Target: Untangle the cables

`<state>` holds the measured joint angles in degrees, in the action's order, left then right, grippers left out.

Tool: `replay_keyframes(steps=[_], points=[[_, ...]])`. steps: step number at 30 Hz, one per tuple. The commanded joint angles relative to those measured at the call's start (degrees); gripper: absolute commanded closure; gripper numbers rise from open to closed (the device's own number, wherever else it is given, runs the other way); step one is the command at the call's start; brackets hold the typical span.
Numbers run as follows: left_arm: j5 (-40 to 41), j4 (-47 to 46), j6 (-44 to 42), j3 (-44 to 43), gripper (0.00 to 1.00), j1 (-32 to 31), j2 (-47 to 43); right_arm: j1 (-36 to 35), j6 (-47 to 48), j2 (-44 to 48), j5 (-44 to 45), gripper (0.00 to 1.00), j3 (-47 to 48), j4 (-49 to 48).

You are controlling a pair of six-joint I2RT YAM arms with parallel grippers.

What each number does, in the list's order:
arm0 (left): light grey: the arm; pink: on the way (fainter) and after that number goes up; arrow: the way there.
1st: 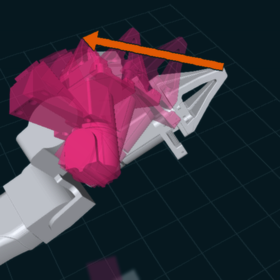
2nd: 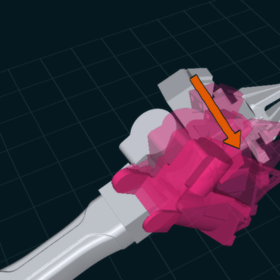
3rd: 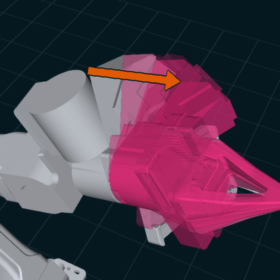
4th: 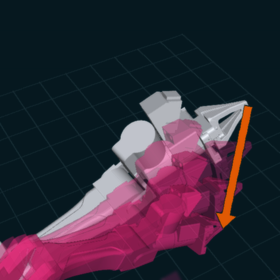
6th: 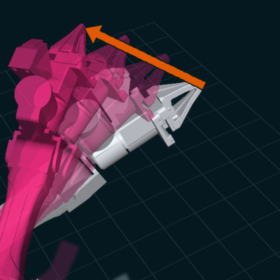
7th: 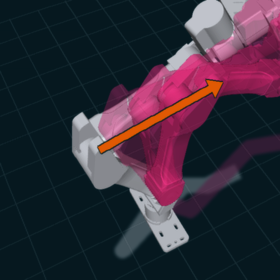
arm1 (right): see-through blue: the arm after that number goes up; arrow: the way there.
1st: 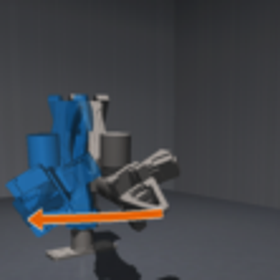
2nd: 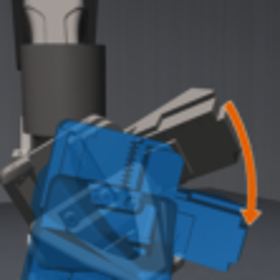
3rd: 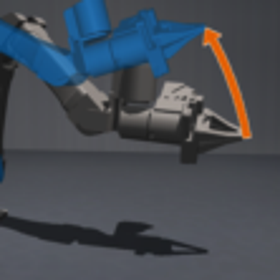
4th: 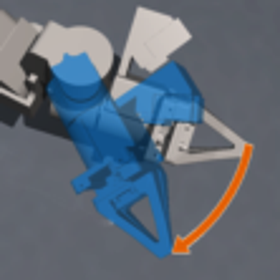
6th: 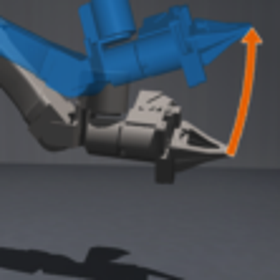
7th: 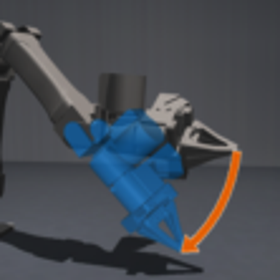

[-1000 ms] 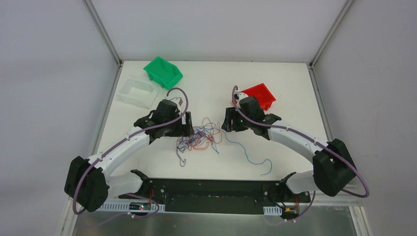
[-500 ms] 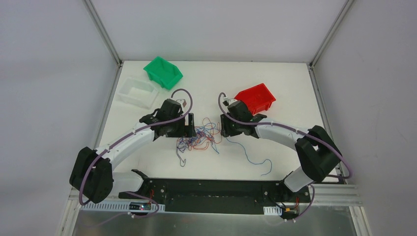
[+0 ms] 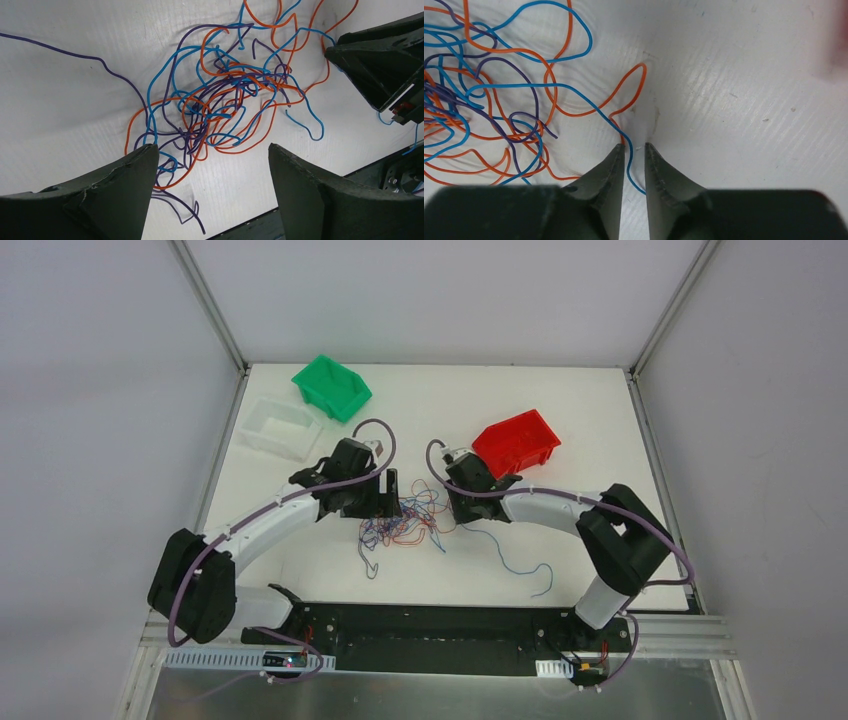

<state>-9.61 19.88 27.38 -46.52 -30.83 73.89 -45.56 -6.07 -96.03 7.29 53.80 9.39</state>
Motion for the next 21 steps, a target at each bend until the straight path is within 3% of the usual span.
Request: replay_keyframes(steps=[1,7,21], points=[[-1.5,-0.5,-0.7,-2.4,0.18,-0.6,2.0,-0.7,0.4,-0.6,1.7,0.80,1.3,1.8],[-1.8,-0.5,-0.6,-2.9,0.18,-0.7,3.5,-0.7,-0.5,3.0,3.6,0.98,0.0,2.0],[-3.0,-0.6,-1.9,-5.7,0.18,-0.9,9.9,0.3,-4.9,14.9,2.6,1.00,0.3,6.7]])
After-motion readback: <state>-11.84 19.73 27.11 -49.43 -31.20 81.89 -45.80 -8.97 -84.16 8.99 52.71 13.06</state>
